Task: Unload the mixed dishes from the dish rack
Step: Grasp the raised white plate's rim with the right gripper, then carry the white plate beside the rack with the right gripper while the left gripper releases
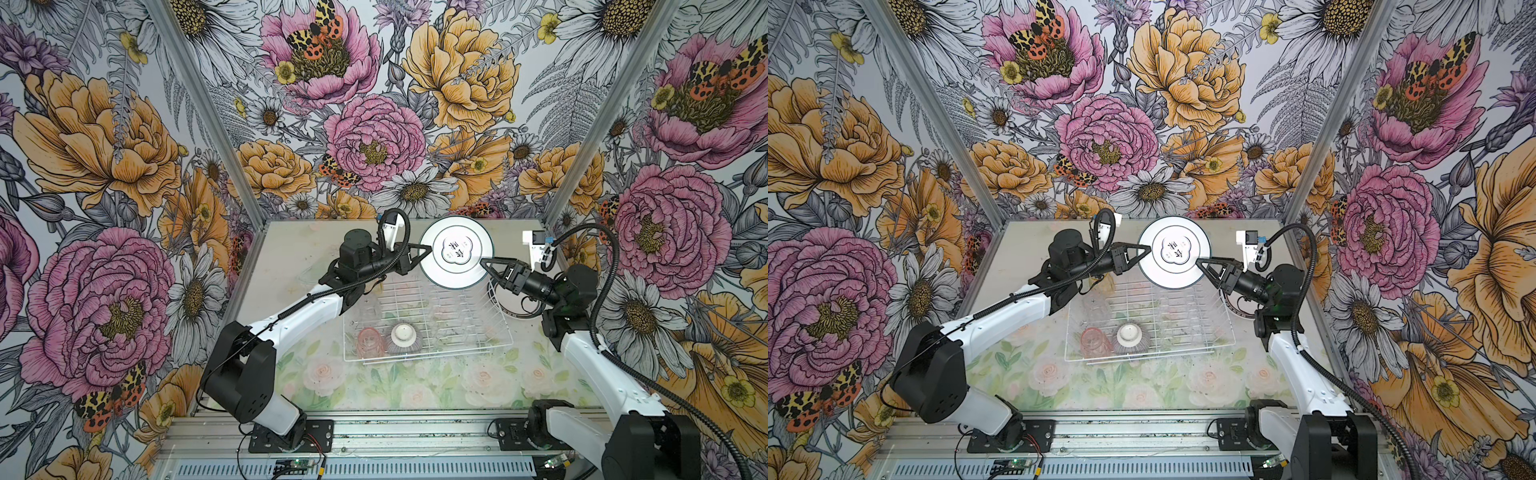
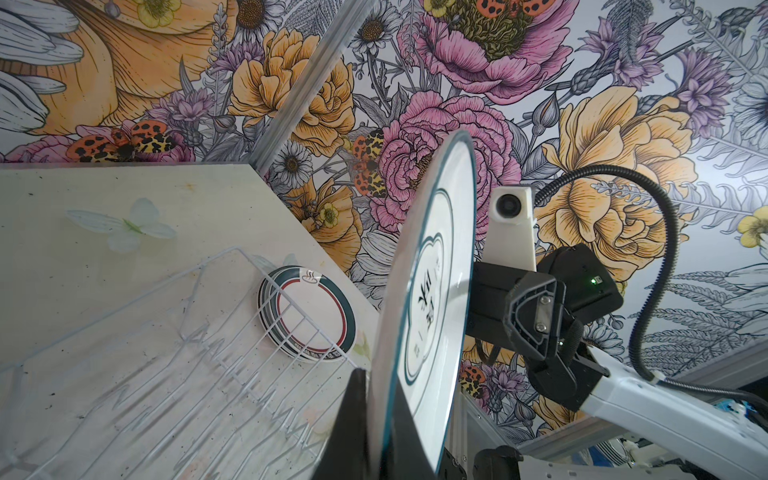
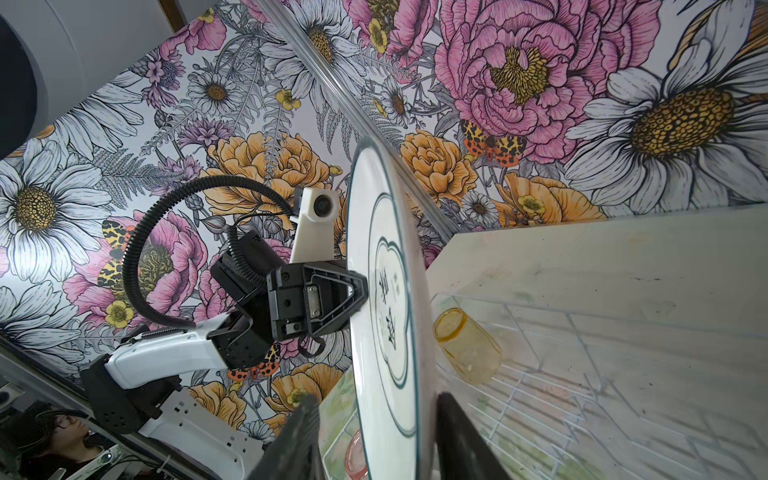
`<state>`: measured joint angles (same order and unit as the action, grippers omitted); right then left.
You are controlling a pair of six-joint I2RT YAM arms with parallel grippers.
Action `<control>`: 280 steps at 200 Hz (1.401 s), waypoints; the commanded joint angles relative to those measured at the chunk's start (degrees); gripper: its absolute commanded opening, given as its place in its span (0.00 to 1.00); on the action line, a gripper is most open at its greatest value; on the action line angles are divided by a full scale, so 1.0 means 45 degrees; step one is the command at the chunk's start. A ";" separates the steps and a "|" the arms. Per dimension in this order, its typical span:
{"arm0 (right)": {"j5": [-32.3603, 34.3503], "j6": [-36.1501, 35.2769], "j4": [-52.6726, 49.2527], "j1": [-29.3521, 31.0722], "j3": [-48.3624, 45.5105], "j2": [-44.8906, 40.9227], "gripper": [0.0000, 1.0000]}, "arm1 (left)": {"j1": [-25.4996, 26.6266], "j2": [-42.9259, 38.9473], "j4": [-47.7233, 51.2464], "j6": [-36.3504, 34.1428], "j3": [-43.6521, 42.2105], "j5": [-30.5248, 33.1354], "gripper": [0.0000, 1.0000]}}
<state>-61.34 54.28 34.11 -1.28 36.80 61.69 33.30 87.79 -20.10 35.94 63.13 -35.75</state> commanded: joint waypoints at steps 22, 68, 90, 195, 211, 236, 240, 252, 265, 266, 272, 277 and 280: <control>0.0377 0.0198 0.1041 0.0478 0.0256 0.0632 0.30 | 0.0293 0.0569 -0.1637 0.0757 0.0583 -0.0744 0.00; 0.0595 0.0105 0.0872 0.0526 0.0326 0.0682 0.02 | 0.0456 0.1088 -0.1894 0.0967 0.0846 -0.0927 0.00; 0.0704 0.0019 0.0689 0.0534 0.0415 0.0651 0.00 | 0.0491 0.1227 -0.1979 0.1054 0.0914 -0.0966 0.00; 0.3613 -0.2288 -0.5989 -0.2169 0.1915 -0.1027 0.00 | 0.0379 -0.1246 0.4413 -0.3406 0.0205 0.2140 0.36; 0.4150 -0.2765 -0.7720 -0.3231 0.2196 -0.1196 0.00 | 0.0183 -0.1971 0.5626 -0.4065 -0.0181 0.3130 0.36; 0.4715 -0.3386 -0.9149 -0.4769 0.2201 -0.1287 0.00 | -0.0369 -0.3190 0.7453 -0.4835 -0.0756 0.4747 0.37; 0.4799 -0.3440 -0.9246 -0.5008 0.2152 -0.1263 0.00 | -0.0481 -0.3398 0.7724 -0.4927 -0.0833 0.4997 0.37; 0.5027 -0.3520 -0.9509 -0.5752 0.1983 -0.1126 0.00 | -0.0822 -0.3970 0.8434 -0.5157 -0.1074 0.5647 0.39; 0.5283 -0.3641 -0.9663 -0.6467 0.1772 -0.0788 0.00 | -0.1249 -0.4532 0.8977 -0.5325 -0.1314 0.5978 0.40; 0.5297 -0.3653 -0.9686 -0.6509 0.1749 -0.0745 0.00 | -0.1287 -0.4569 0.9007 -0.5328 -0.1334 0.5994 0.40; 0.5345 -0.3719 -0.9753 -0.6757 0.1664 -0.0564 0.00 | -0.1483 -0.4801 0.9149 -0.5345 -0.1470 0.6038 0.40; 0.5374 -0.3756 -0.9785 -0.6943 0.1573 -0.0369 0.00 | -0.1656 -0.4990 0.9240 -0.5342 -0.1587 0.6031 0.40; 0.5373 -0.3773 -0.9789 -0.7035 0.1526 -0.0262 0.00 | -0.1777 -0.5094 0.9282 -0.5342 -0.1657 0.6005 0.40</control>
<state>-39.79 39.77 -7.64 -29.58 44.99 58.08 28.14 68.73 14.44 15.16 57.67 -14.26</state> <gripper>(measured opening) 0.110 0.402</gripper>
